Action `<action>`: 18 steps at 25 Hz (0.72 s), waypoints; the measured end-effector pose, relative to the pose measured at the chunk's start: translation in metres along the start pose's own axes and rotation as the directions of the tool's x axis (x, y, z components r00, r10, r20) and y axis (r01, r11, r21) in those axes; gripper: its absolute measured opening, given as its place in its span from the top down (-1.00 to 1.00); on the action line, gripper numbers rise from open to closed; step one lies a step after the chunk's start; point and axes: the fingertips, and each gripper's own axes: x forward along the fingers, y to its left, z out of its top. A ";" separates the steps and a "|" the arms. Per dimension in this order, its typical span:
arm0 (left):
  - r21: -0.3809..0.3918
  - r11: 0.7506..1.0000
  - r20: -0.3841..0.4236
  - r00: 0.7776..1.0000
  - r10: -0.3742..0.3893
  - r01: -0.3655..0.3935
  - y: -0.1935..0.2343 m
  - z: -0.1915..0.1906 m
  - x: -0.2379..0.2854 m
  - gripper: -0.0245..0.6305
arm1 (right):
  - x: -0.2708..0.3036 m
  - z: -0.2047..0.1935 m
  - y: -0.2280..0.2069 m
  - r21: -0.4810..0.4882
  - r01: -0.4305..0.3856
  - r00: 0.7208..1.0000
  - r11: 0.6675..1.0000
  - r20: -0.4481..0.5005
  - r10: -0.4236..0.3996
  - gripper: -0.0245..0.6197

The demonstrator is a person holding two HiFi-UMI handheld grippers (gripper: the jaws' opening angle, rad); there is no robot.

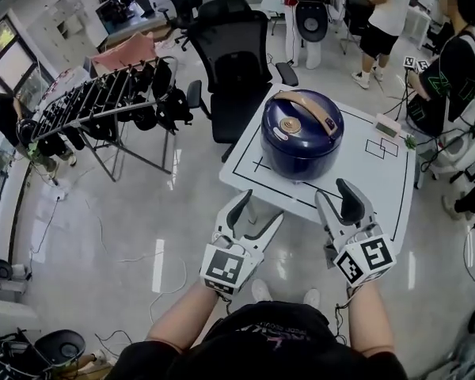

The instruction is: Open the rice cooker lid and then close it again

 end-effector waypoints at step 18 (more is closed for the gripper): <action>-0.011 0.993 0.073 0.990 -0.117 0.118 0.038 0.018 -0.001 0.01 | 0.016 0.015 0.023 -0.064 0.140 0.990 0.988 -0.014 -0.141 0.31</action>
